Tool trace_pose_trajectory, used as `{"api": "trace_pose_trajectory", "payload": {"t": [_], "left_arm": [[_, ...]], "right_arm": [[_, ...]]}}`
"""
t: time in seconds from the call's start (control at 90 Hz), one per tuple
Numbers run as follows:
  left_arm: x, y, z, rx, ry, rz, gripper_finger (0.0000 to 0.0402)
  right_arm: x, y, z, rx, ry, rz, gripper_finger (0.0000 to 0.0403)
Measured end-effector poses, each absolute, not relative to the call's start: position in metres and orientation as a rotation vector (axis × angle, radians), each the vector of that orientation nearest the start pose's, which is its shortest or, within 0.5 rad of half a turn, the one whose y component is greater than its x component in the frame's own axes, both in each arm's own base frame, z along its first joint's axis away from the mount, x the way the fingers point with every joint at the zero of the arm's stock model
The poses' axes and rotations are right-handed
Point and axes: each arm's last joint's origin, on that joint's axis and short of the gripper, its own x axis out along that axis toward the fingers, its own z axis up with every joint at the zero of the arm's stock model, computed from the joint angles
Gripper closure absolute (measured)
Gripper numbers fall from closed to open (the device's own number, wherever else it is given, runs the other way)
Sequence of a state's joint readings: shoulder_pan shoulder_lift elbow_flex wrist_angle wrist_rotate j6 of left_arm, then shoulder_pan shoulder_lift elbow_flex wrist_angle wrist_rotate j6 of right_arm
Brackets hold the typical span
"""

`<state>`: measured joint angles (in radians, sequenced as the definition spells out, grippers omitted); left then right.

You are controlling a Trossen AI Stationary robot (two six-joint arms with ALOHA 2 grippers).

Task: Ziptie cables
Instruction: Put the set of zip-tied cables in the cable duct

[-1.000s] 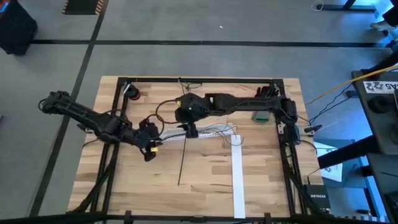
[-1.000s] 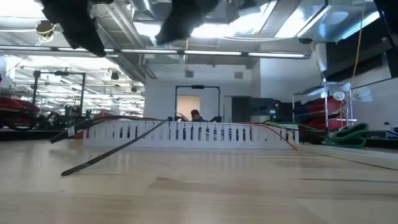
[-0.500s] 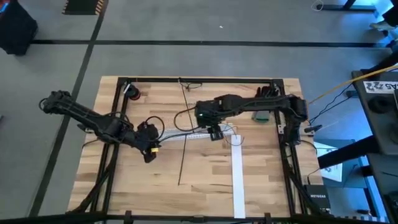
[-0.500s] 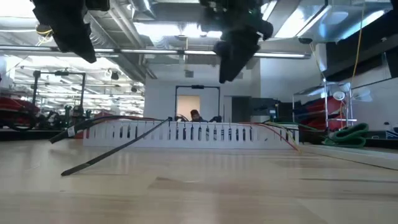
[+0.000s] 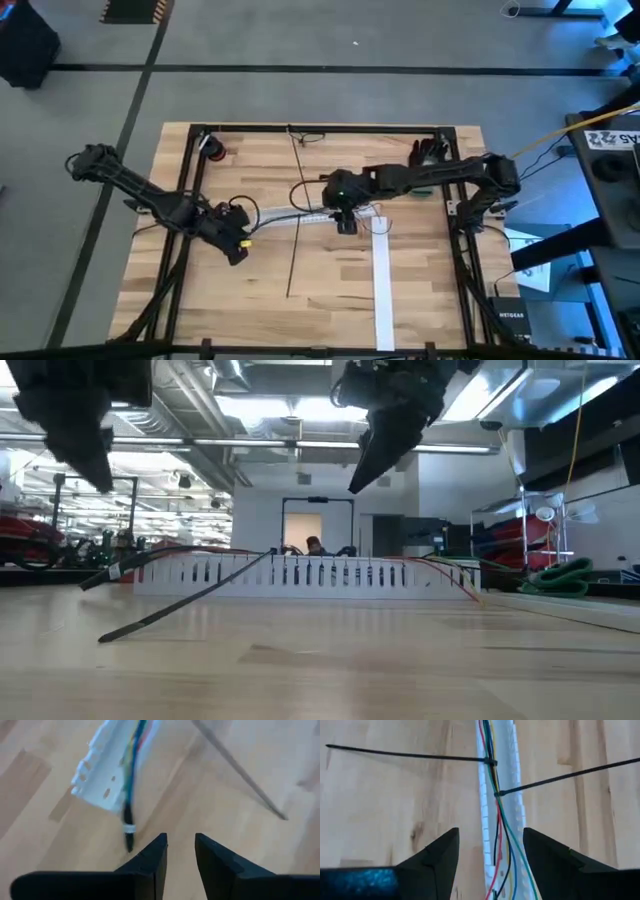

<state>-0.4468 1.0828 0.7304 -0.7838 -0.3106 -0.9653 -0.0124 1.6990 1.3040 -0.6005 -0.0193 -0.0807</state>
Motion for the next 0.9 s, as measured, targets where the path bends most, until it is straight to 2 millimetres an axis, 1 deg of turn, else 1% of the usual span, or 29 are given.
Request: {"api": "trace_pose_trajectory", "payload": {"t": [0.211,0.244,0.322,0.378,0.533,0.756,0.822,0.9], "left_arm": [[0.167,-0.071,0.204,-0.487,1.061,0.385,0.0223],[0.165,-0.072,0.201,-0.488,1.066,0.383,0.0214],[0.162,-0.073,0.195,-0.477,1.07,0.399,0.0199],[0.162,-0.074,0.19,-0.47,1.039,0.391,0.0194],[0.162,-0.073,0.17,-0.463,0.978,0.381,0.0197],[0.153,-0.06,0.148,-0.379,0.925,0.504,0.0229],[0.154,-0.058,0.143,-0.367,0.908,0.481,0.024],[0.158,-0.058,0.14,-0.371,0.87,0.417,0.0251]], "right_arm": [[0.355,-0.004,0.246,0.043,0.997,-0.008,0.019],[0.355,-0.001,0.246,0.054,0.995,-0.01,0.019],[0.355,0.002,0.246,0.058,0.993,-0.012,0.019],[0.356,0.006,0.246,0.063,0.989,-0.013,0.019],[0.356,0.009,0.246,0.063,0.987,-0.036,0.019],[0.356,0.01,0.246,0.06,0.984,-0.08,0.019],[0.356,0.011,0.246,0.071,0.984,-0.086,0.019],[0.356,0.011,0.246,0.076,0.984,-0.089,0.019]]}}
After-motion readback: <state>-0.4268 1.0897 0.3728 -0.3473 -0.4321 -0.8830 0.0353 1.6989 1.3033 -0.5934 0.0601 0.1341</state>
